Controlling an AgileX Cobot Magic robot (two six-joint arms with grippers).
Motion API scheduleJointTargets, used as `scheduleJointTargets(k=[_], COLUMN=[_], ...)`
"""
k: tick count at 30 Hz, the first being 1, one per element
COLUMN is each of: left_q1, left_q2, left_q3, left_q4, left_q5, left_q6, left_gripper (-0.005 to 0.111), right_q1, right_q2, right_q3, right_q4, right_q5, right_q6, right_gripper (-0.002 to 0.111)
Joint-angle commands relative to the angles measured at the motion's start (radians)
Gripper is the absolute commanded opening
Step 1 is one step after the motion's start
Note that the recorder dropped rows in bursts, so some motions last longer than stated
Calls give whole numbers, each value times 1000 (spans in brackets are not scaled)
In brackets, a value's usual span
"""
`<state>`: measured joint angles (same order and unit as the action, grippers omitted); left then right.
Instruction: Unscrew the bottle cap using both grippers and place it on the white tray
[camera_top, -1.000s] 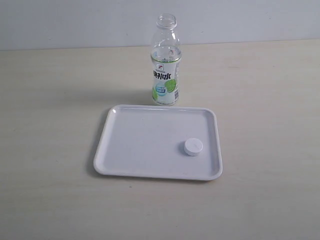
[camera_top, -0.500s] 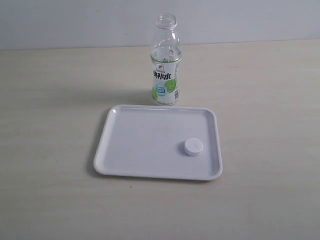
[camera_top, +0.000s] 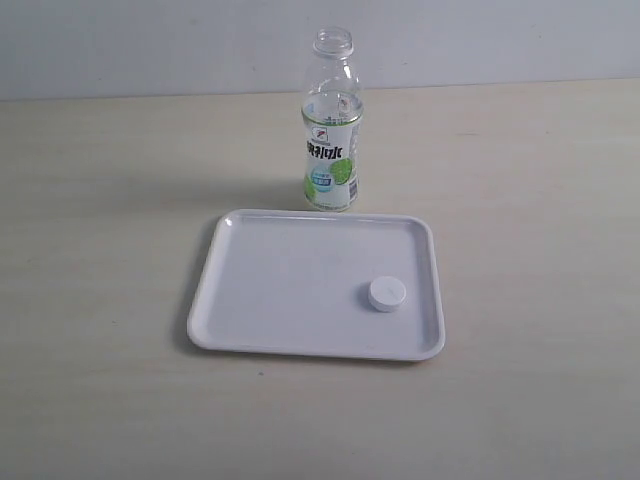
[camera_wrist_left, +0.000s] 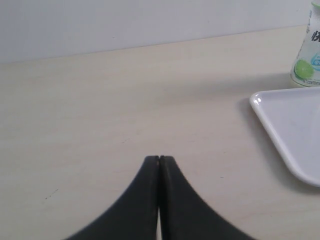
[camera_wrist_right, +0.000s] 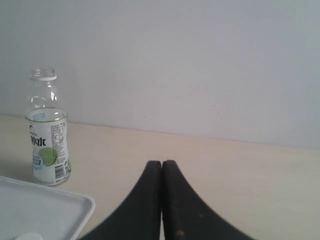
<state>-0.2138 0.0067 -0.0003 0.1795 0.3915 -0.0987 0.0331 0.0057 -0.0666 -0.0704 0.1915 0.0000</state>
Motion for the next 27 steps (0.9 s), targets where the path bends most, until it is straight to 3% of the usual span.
scheduleJointTargets(k=[1, 13, 20, 27], left_q1=[4, 4, 4, 4], left_q2=[-7, -7, -7, -7], left_q3=[0, 0, 0, 0], left_q4=[1, 1, 1, 1], left_q5=[-7, -7, -7, -7], left_q6=[1, 1, 1, 1], left_gripper=[0, 0, 0, 0], right_q1=[-7, -7, -7, -55], right_q2=[-6, -6, -6, -6], right_q3=[44, 67, 67, 67], right_q4=[-16, -41, -61, -68], right_q5=[3, -2, 81, 90], right_q6=[53, 145, 150, 150], right_gripper=[0, 0, 0, 0])
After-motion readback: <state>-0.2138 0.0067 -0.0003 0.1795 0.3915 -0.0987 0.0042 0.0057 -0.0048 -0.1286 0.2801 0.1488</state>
